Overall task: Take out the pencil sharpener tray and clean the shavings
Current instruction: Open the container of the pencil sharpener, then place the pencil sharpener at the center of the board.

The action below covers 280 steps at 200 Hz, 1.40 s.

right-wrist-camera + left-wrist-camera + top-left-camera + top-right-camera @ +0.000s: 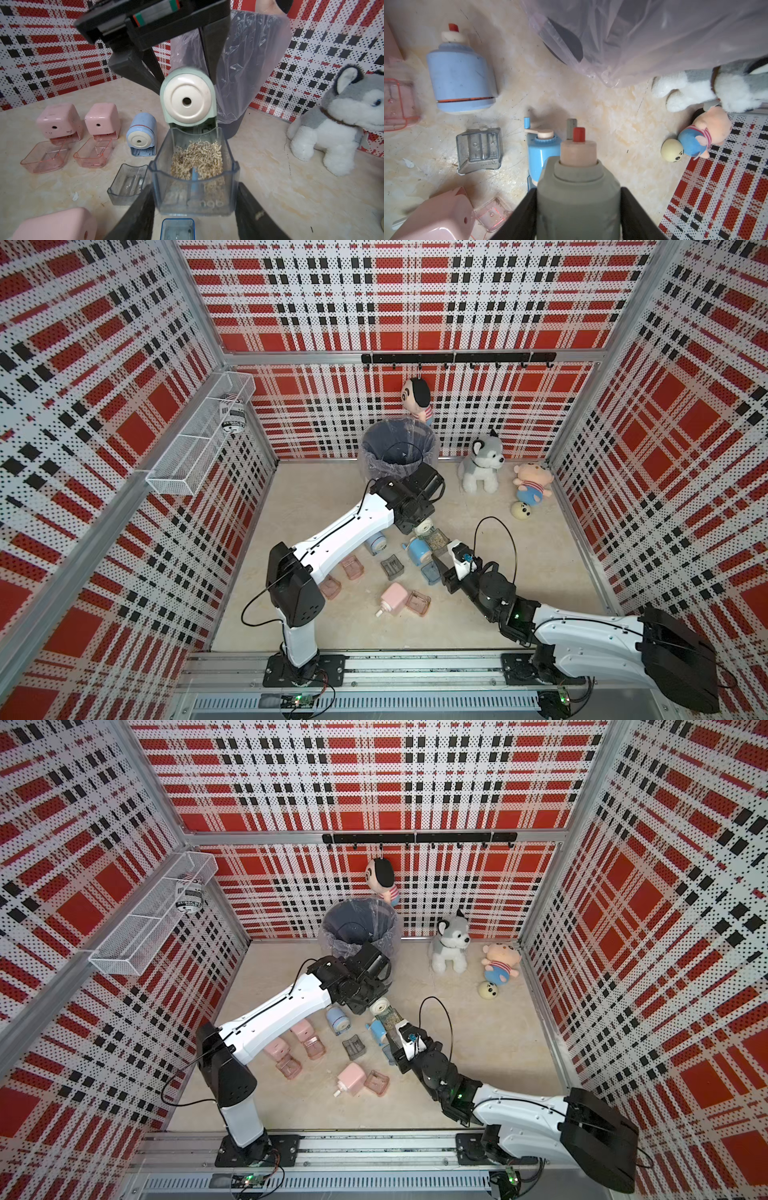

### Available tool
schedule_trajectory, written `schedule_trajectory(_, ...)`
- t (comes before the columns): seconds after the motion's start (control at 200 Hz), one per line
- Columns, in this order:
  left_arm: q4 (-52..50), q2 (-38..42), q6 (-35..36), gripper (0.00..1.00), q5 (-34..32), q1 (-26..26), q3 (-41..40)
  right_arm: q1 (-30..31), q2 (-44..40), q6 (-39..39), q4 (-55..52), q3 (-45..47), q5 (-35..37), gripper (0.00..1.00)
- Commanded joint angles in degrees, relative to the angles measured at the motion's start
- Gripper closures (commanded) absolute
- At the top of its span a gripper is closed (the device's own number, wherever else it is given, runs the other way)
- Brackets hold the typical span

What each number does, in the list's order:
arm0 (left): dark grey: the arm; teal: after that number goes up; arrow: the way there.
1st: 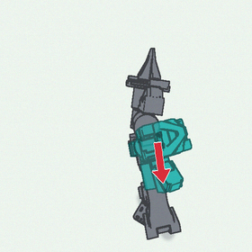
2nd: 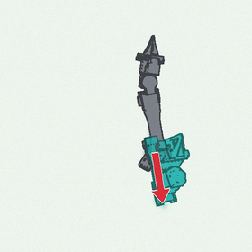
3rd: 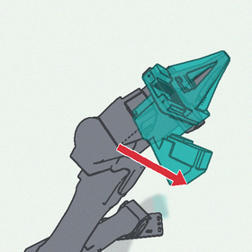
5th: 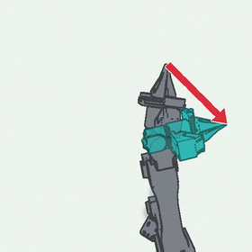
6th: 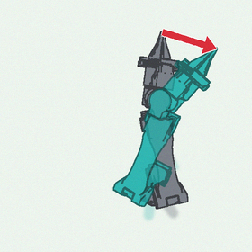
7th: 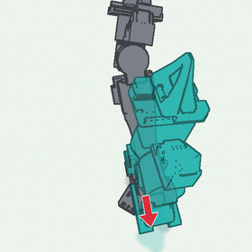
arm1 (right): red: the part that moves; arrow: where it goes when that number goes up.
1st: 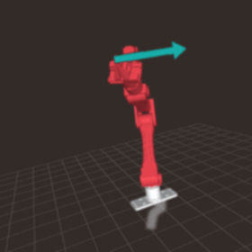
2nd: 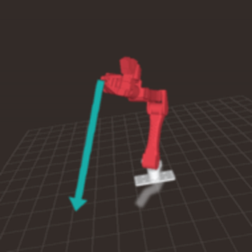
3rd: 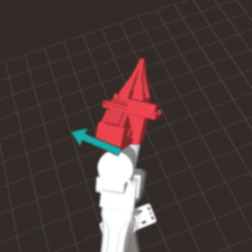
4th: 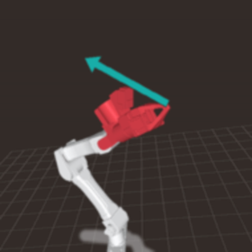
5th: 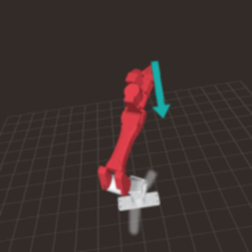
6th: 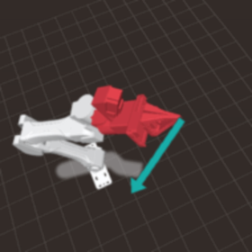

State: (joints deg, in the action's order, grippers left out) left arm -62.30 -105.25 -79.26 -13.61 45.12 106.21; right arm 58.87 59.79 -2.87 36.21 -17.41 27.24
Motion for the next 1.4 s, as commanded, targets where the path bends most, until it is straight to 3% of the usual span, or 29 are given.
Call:
schedule_trajectory(0.0, 0.0, -2.3, 1.0, 0.85, -3.5, -0.5, 3.2, 0.4, -4.5, -3.3, -3.7, 1.1, 1.0, 0.51)
schedule_trajectory(0.311, -0.7, -14.5, 1.5, 0.85, -5.1, 2.6, 14.4, 0.3, -14.3, -7.8, -13.8, 2.1, 7.9, 0.51)
schedule_trajectory(0.671, -1.7, -29.4, 0.9, 0.84, -2.9, 4.2, 25.0, 0.2, -18.0, -12.3, -19.1, 3.7, 13.5, 0.51)
schedule_trajectory(1.132, -4.3, -34.0, -1.1, 0.78, -4.6, 4.4, 25.5, 0.0, -17.3, -12.8, -17.4, 5.4, 13.3, 0.50)
schedule_trajectory(1.313, -4.8, -34.8, -1.1, 0.71, -4.3, 4.5, 26.0, -0.3, -17.4, -12.7, -17.0, 5.5, 12.9, 0.51)
schedule_trajectory(1.398, -4.8, -34.9, -0.9, 0.62, -4.0, 4.6, 26.4, -0.3, -17.3, -12.8, -16.8, 5.4, 12.5, 0.51)
